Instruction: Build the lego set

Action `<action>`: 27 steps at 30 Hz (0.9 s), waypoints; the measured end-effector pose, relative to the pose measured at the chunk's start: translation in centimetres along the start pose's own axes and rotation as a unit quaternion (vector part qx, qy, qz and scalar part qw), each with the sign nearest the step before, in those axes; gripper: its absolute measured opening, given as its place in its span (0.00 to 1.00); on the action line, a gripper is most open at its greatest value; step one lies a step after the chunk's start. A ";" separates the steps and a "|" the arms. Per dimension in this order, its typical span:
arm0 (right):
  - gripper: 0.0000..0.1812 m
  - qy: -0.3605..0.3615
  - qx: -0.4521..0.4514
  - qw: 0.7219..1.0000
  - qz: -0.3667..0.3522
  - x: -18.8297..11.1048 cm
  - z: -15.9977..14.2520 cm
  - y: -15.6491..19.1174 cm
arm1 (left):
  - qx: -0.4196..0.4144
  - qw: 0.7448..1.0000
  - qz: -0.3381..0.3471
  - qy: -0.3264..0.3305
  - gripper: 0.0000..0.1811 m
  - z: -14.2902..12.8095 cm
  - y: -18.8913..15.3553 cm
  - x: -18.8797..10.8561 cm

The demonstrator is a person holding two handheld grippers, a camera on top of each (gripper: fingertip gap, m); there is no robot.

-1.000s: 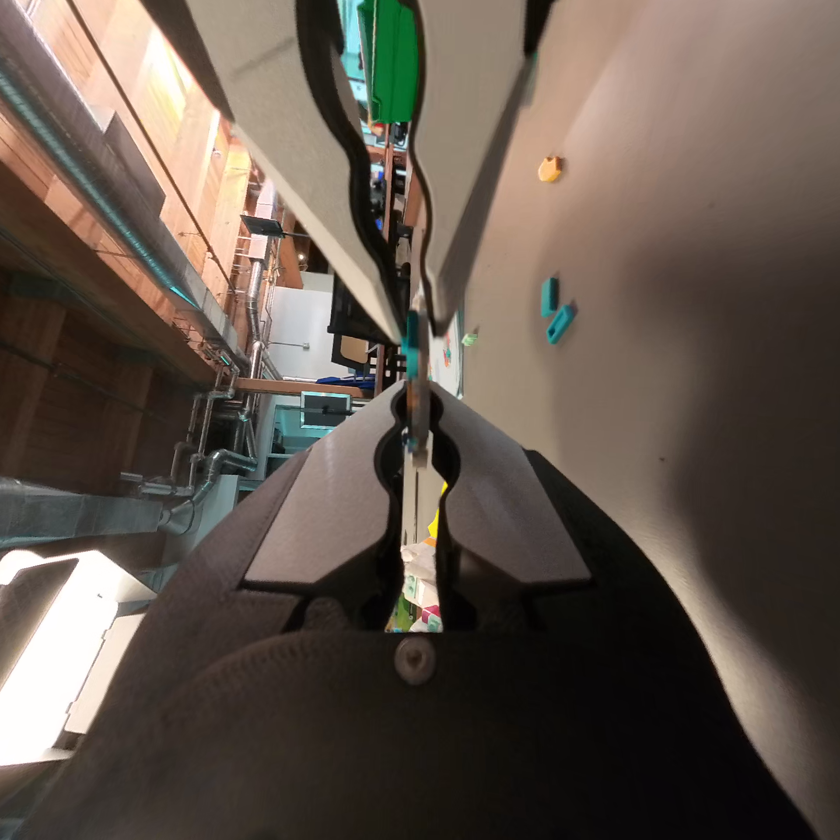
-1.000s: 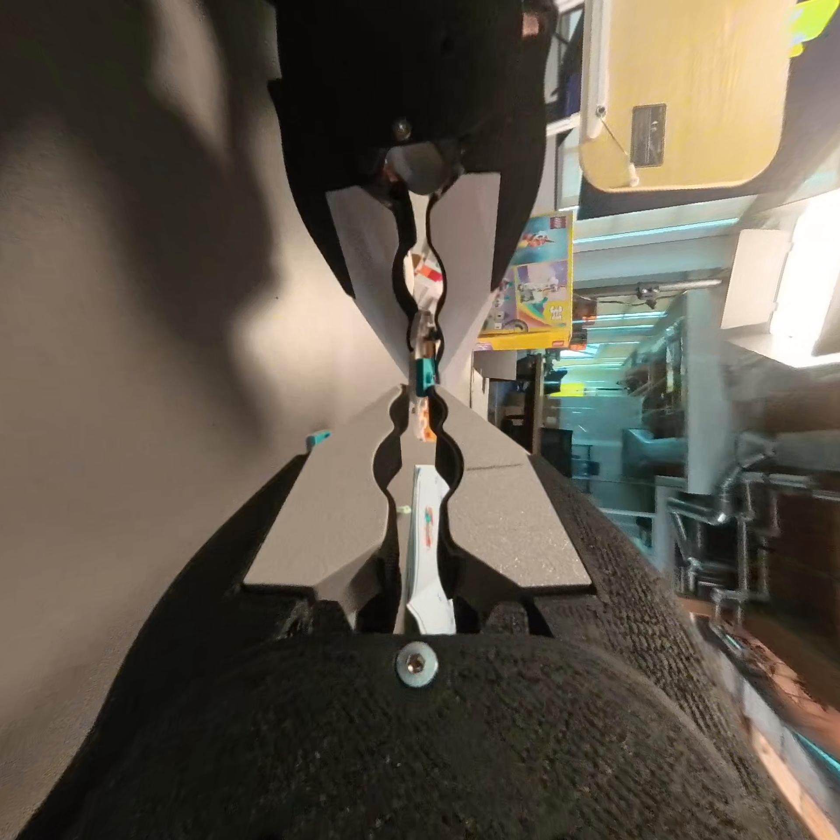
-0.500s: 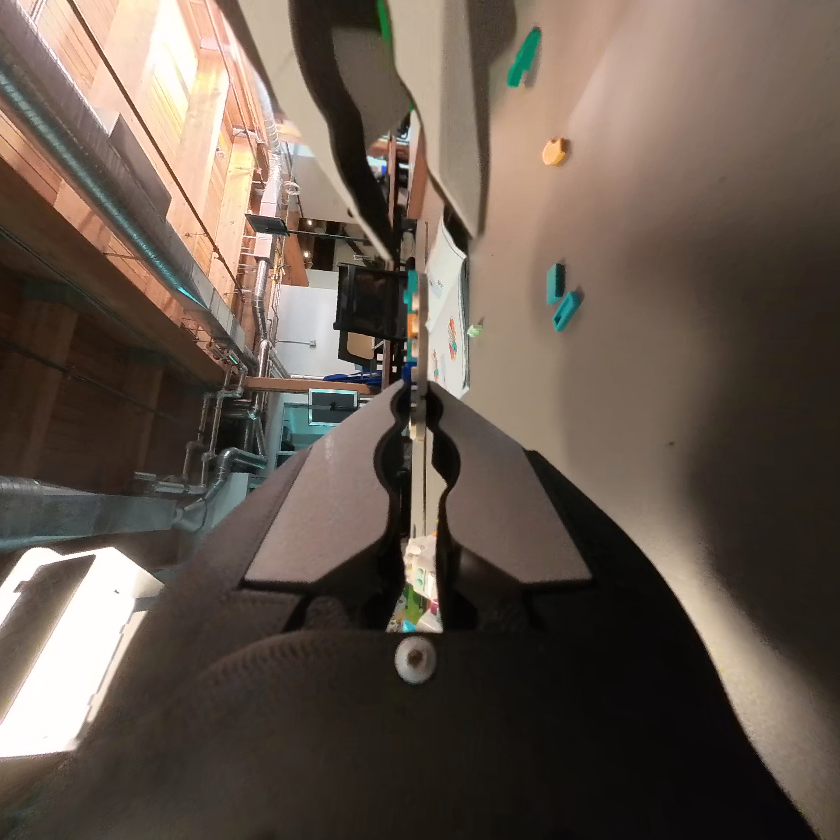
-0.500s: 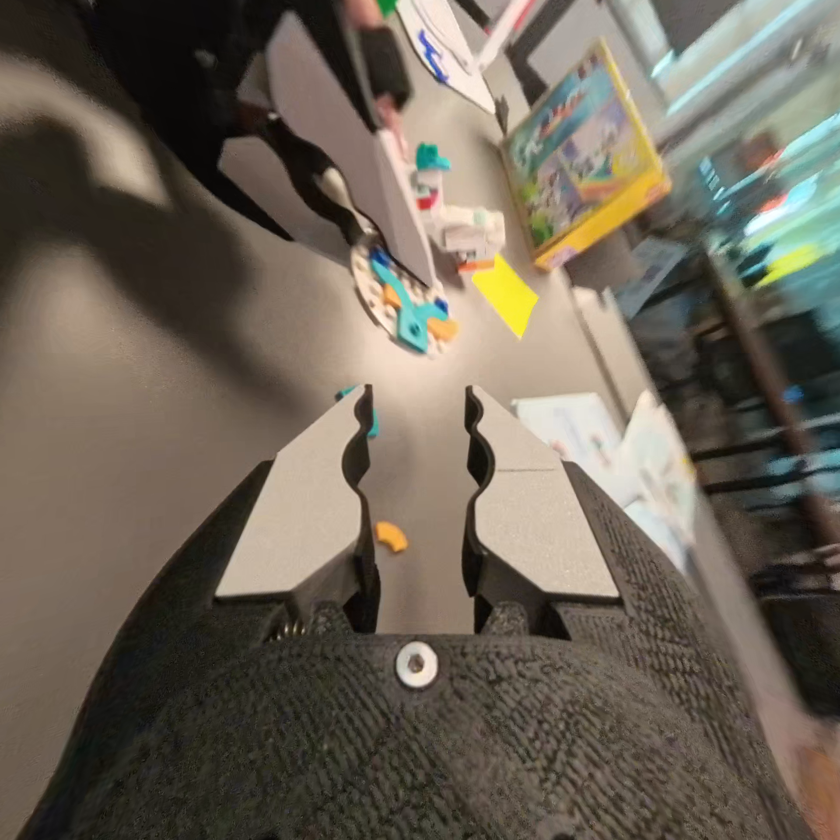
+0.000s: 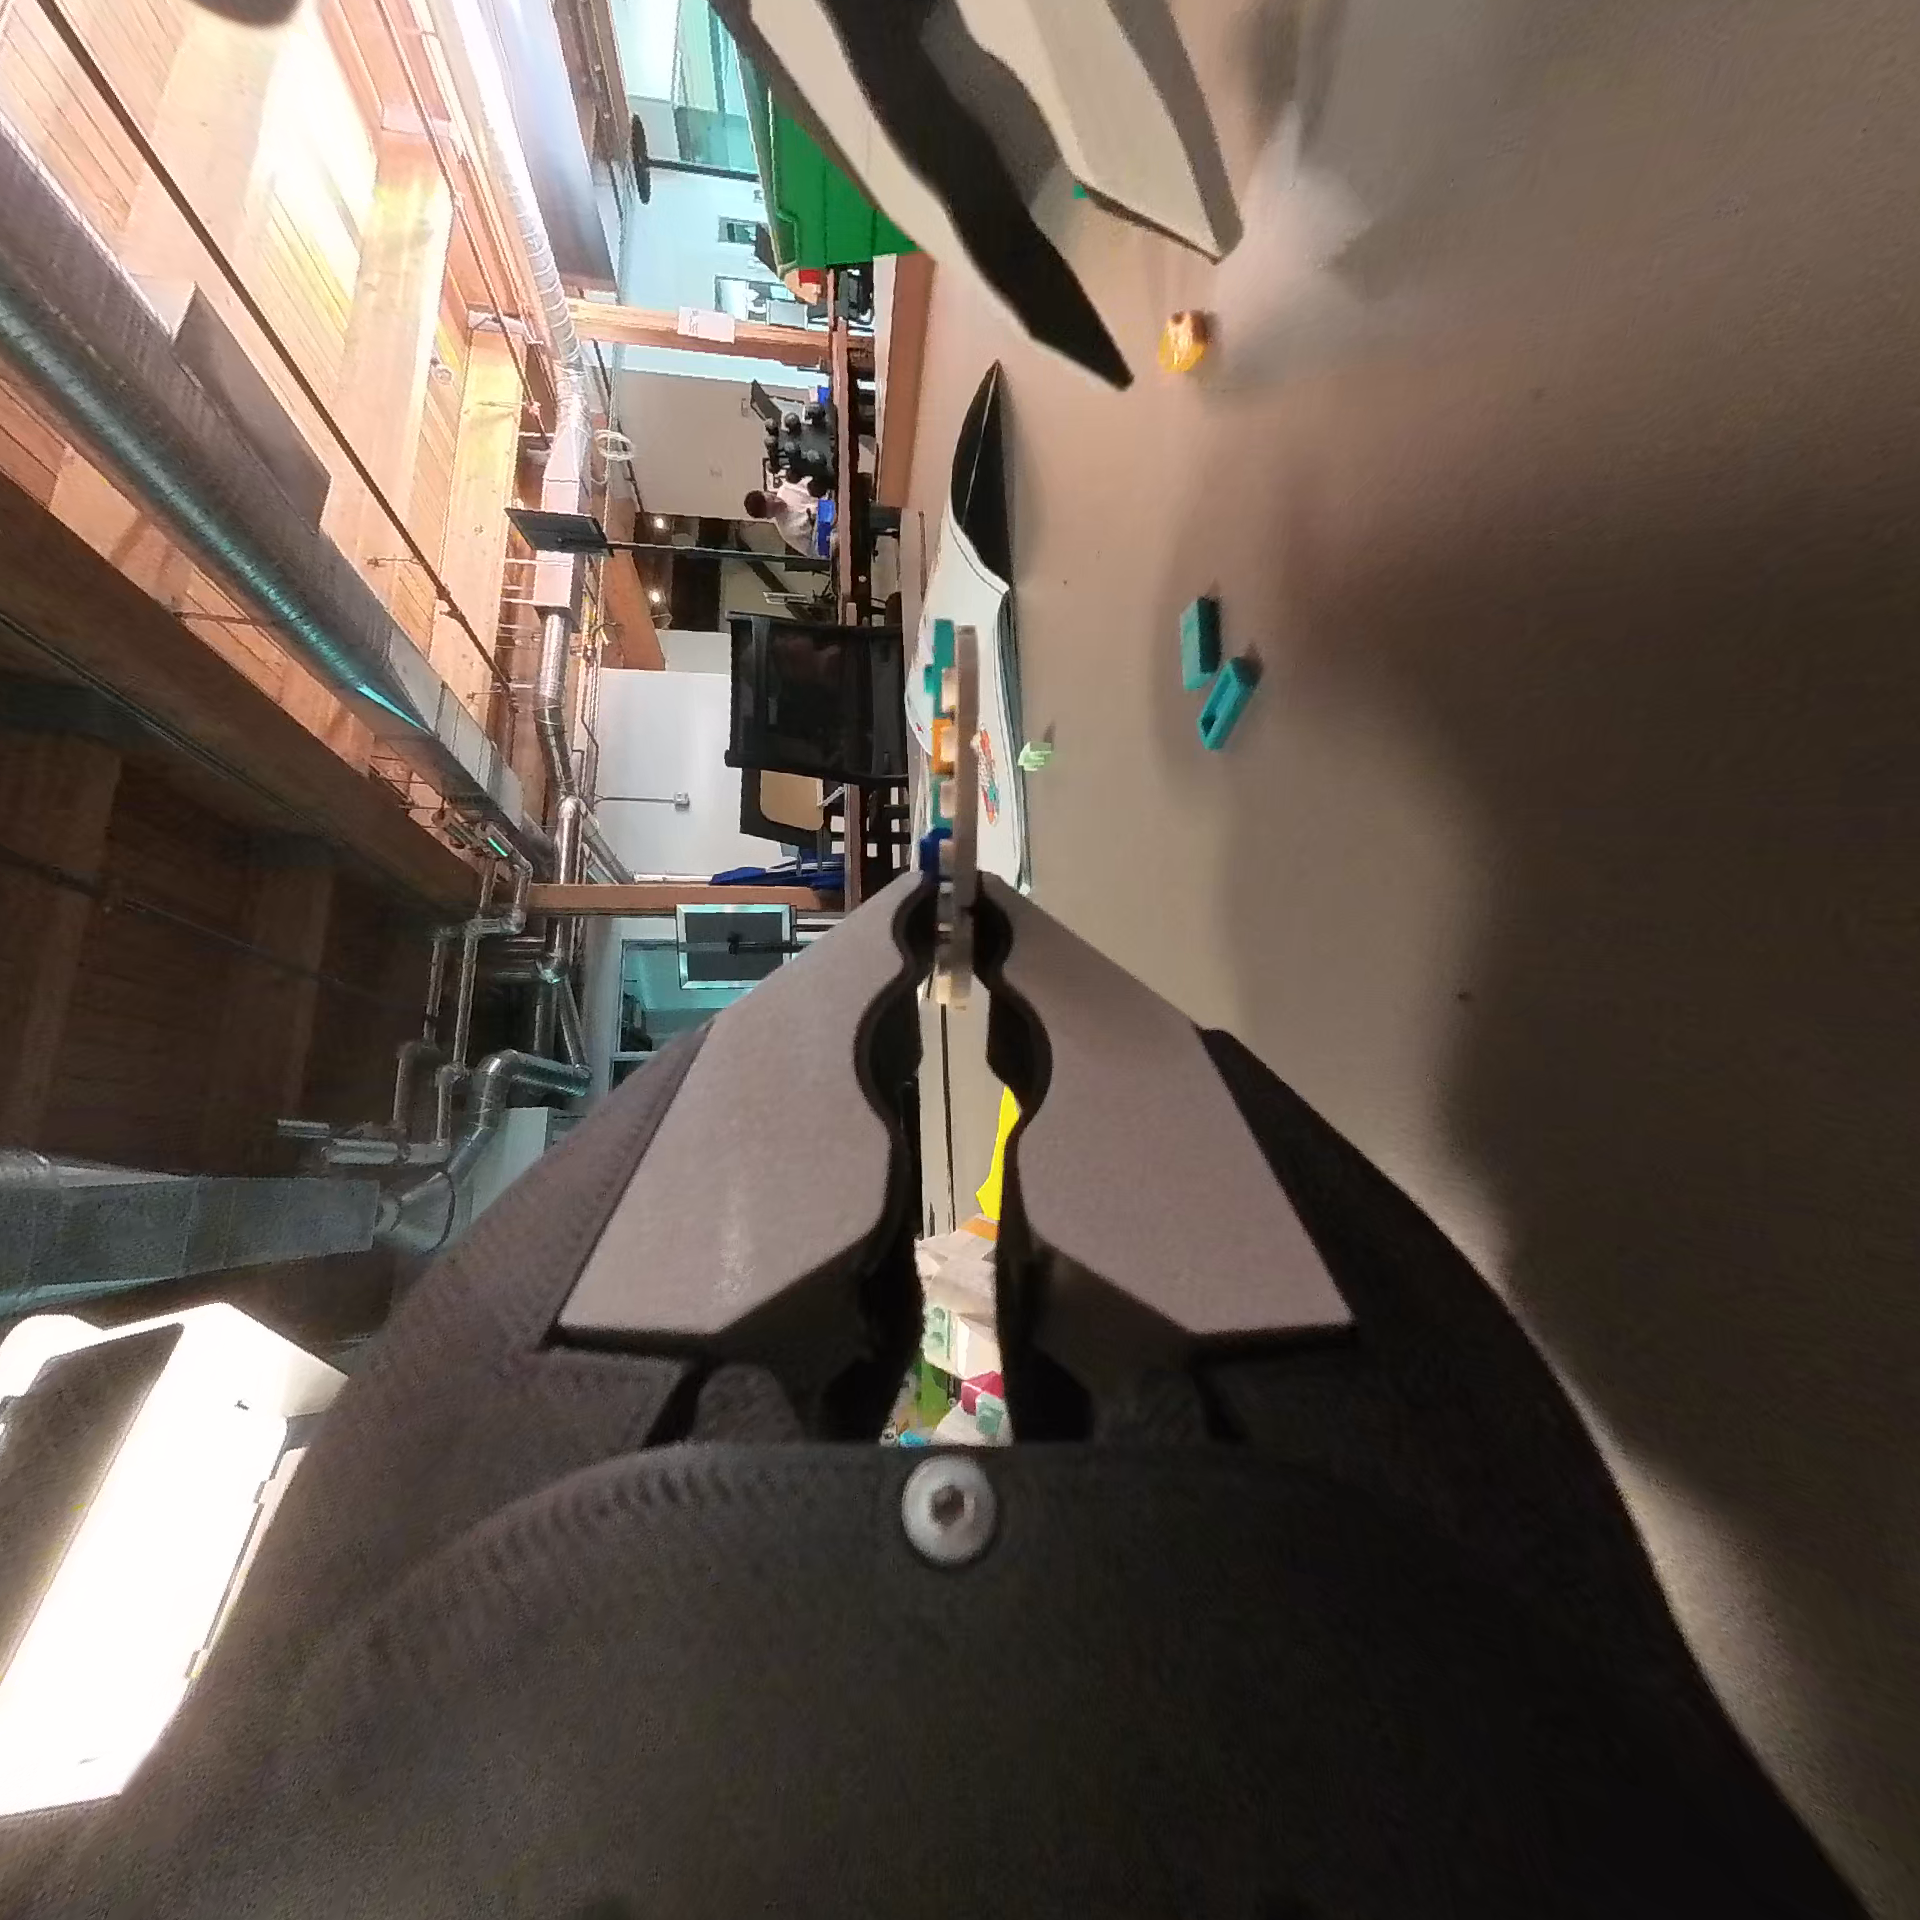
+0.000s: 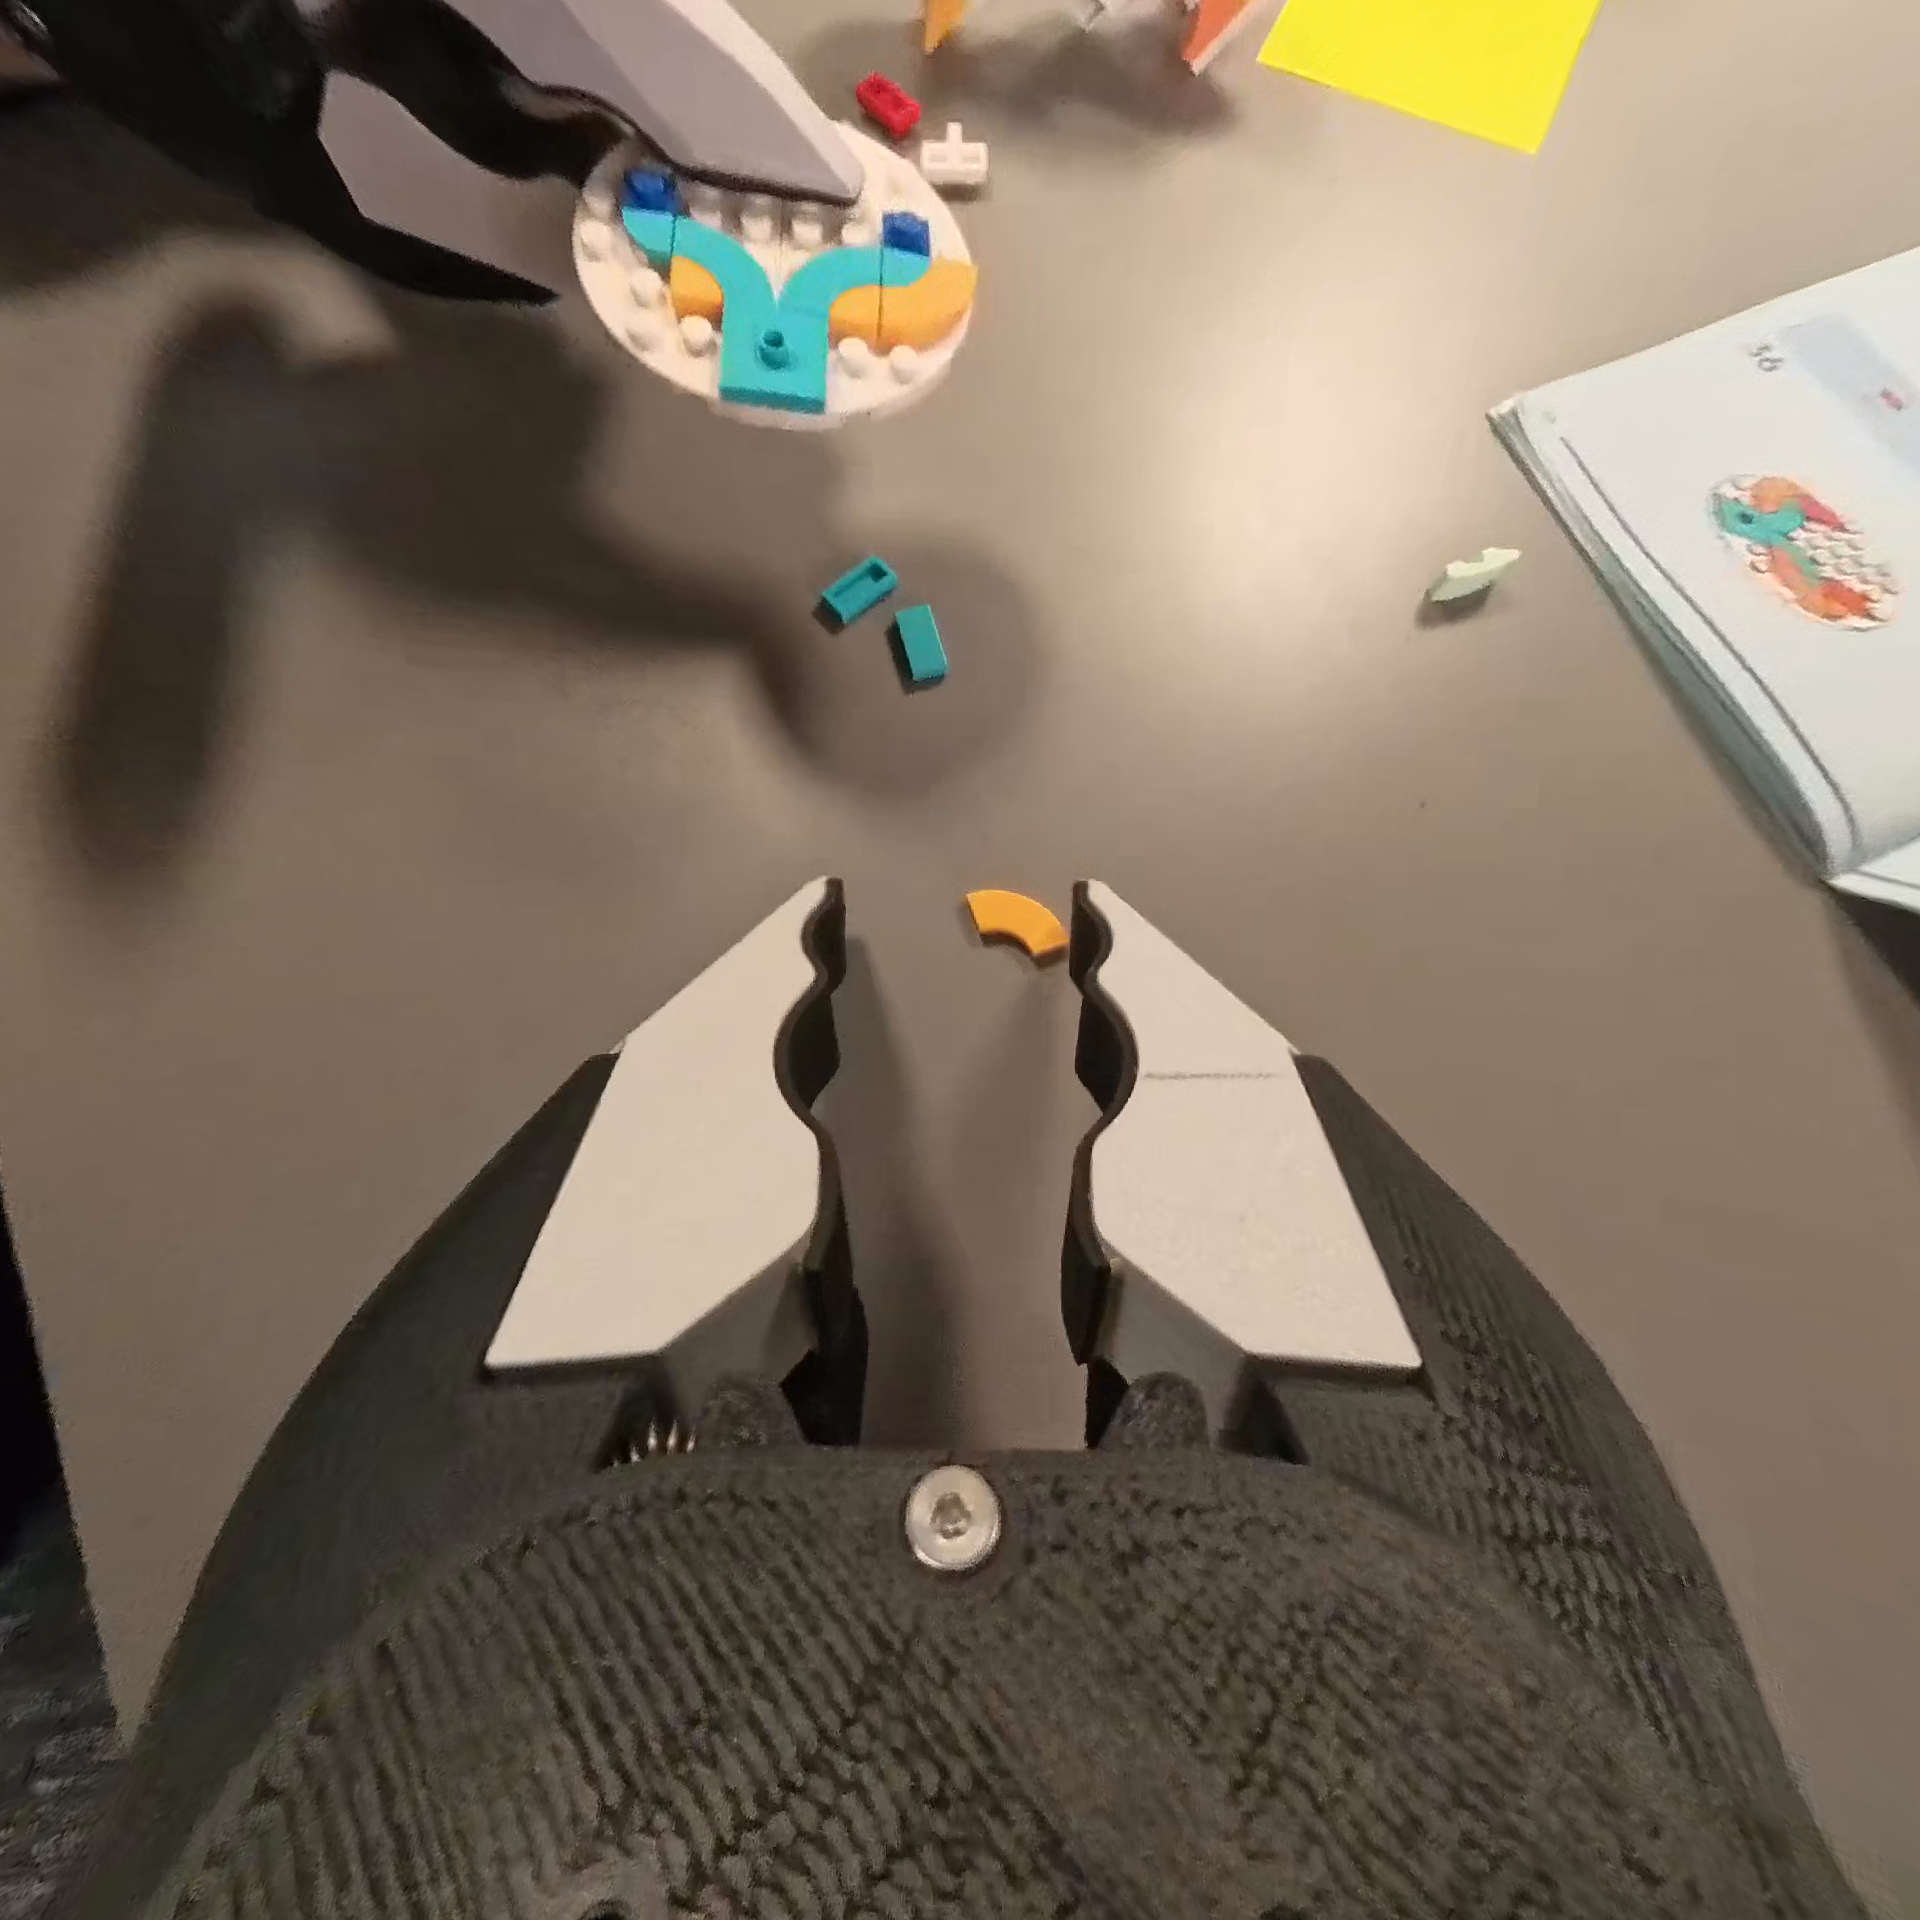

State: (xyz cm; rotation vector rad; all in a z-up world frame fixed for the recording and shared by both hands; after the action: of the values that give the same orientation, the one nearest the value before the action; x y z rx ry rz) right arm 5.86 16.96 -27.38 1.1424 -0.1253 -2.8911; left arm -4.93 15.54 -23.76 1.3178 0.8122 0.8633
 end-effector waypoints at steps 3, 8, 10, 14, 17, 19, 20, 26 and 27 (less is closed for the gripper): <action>0.23 0.005 0.010 1.000 0.022 0.4 -0.3 -0.3 | 0.002 1.000 -0.001 -0.001 0.02 0.0 -0.1 0.0; 0.20 0.016 0.019 0.999 0.042 -0.1 -0.7 0.0 | 0.001 1.000 -0.001 0.002 0.02 -0.2 -0.1 0.0; 0.19 0.017 0.019 0.999 0.047 -0.3 -0.9 0.4 | 0.000 1.000 -0.003 0.002 0.02 -0.1 -0.1 0.0; 0.15 0.016 0.016 0.999 0.046 -0.2 -0.9 0.9 | 0.001 1.000 -0.005 0.001 0.02 -0.1 -0.2 0.1; 0.11 0.019 0.016 0.999 0.028 -0.1 -0.9 0.7 | 0.001 1.000 -0.006 0.001 0.02 -0.1 -0.2 0.1; 0.10 0.019 0.021 0.999 0.022 0.1 -0.7 0.6 | 0.002 1.000 -0.006 0.002 0.02 -0.1 -0.2 0.1; 0.09 0.020 0.024 0.999 0.016 0.2 -0.7 0.5 | 0.003 1.000 -0.006 0.002 0.02 -0.1 -0.2 0.1; 0.04 0.026 0.023 0.999 0.009 0.5 -0.4 0.8 | 0.004 1.000 -0.006 0.001 0.02 -0.1 -0.2 0.1; 0.04 0.027 0.024 0.999 0.013 0.6 -0.4 1.0 | 0.004 1.000 -0.006 0.002 0.02 -0.1 -0.2 0.1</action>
State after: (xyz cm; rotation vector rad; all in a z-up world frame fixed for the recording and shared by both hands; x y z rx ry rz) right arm 5.69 15.92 -27.96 1.2154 -0.2063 -2.8465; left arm -4.97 15.68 -23.99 1.3177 0.8259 0.8536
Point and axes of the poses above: each gripper's, where its closed fingertips meet, x out along the fingers, z out of its top, y = z × x across the jaws, the point moved 1 cm from there along -x, back along the fingers, and after that the axes turned 7 degrees about z, right-handed, at the moved point
